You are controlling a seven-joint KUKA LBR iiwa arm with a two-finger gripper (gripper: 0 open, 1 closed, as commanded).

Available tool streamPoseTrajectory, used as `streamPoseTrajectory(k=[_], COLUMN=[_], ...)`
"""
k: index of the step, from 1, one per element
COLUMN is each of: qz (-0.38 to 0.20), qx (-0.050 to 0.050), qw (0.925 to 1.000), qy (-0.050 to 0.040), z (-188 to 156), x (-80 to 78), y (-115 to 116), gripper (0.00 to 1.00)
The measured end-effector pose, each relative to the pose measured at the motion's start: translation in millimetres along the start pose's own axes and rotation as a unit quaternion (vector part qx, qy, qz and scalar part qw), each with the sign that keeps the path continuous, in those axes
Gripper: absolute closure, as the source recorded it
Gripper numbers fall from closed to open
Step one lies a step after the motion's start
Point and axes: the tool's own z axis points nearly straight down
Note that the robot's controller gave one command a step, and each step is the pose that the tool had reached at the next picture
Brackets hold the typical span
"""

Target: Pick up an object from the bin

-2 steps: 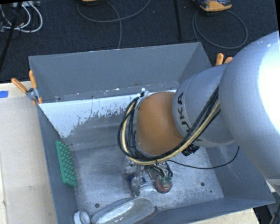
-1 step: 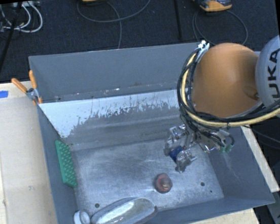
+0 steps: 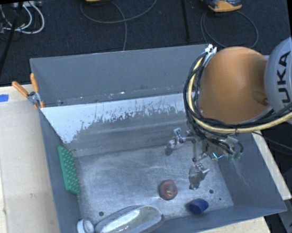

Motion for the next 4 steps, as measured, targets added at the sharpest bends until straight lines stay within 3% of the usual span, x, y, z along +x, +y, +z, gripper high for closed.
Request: streamPoseTrajectory(k=[1,2,3,4], qz=[-0.112,-0.070,-0.073,-0.165], qx=[-0.001,-0.001,0.000,0.001], qw=[0.9937,0.9976,0.9973,0.9864], qy=[0.0038,-0.0007,0.0014,-0.0028], z=[103.3,174.6,170.6,37.8], x=[5.5,-3.6,-3.5,12.4], y=[16.7,-8.8,-8.6,0.4], gripper=[0.00,0.00,1.00,1.00])
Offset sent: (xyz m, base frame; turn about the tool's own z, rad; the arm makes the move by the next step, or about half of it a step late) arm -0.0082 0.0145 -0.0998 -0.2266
